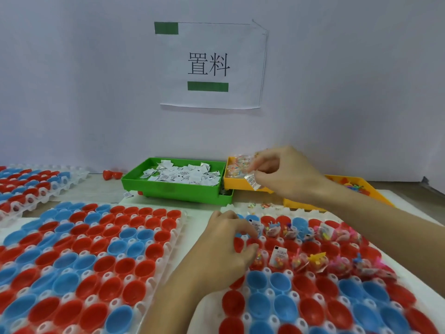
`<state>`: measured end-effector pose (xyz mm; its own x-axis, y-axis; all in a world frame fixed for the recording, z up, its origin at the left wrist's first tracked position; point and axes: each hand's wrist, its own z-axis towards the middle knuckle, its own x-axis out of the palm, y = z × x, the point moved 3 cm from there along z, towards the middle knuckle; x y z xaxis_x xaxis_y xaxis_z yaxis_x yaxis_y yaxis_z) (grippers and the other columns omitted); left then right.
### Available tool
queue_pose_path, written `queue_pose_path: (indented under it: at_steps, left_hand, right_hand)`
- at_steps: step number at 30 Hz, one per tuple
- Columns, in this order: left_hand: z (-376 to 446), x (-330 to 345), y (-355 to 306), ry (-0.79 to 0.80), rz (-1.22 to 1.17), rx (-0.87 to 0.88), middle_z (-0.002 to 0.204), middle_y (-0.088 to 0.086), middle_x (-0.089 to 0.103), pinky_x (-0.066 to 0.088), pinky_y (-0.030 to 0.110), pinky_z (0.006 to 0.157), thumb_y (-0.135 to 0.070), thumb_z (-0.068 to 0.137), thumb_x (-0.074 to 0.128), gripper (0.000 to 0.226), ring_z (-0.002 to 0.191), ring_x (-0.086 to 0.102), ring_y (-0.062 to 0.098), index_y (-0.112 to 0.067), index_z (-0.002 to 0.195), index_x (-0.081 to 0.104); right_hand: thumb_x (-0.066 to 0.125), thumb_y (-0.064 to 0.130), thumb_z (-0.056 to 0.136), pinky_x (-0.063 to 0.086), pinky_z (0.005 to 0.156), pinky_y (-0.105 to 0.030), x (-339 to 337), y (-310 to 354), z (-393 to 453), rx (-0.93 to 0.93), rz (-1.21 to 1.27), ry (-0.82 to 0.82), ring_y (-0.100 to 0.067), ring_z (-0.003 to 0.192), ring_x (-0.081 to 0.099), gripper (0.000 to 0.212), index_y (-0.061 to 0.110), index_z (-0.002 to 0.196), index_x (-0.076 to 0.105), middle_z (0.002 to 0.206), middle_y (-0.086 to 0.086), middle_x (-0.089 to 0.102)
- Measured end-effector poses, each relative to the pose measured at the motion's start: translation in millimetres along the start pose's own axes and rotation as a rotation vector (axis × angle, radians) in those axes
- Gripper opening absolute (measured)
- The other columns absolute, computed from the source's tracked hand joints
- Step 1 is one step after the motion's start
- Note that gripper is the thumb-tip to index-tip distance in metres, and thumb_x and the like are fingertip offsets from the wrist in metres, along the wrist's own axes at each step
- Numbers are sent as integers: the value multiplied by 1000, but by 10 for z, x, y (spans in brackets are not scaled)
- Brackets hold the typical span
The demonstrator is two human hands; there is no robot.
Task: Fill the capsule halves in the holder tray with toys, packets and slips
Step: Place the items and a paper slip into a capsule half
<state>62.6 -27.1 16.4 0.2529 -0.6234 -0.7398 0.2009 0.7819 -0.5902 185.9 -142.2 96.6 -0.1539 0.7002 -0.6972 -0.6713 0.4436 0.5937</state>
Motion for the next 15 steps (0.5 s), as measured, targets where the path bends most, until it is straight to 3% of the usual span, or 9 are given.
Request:
queue_pose_path:
  at_steps: [4,10,15]
  left_hand:
    - [8,4,-41,-23,21,32,99,-15,50,26,-2,82,-32,91,64,16,100,38,-1,-29,106,70]
    - [6,-7,-31,-31,25,38,96,-15,51,26,-2,80,-29,90,65,15,97,39,-1,-30,102,72]
    - [16,-38,17,-109,-10,13,98,-12,58,27,-2,81,-14,86,61,23,98,40,-9,-36,87,67]
  right_hand:
    - [70,12,87,55,65,-22,-193,-30,-396,39,50,35,-16,68,70,9,20,84,72,71,3,75]
    - [72,13,87,51,67,-13,-163,-67,-646,53,63,79,-4,72,68,11,20,79,73,75,5,73]
    - [74,16,88,53,69,-16,-52,-58,-757,45,95,213,-4,71,69,15,29,95,73,76,9,74]
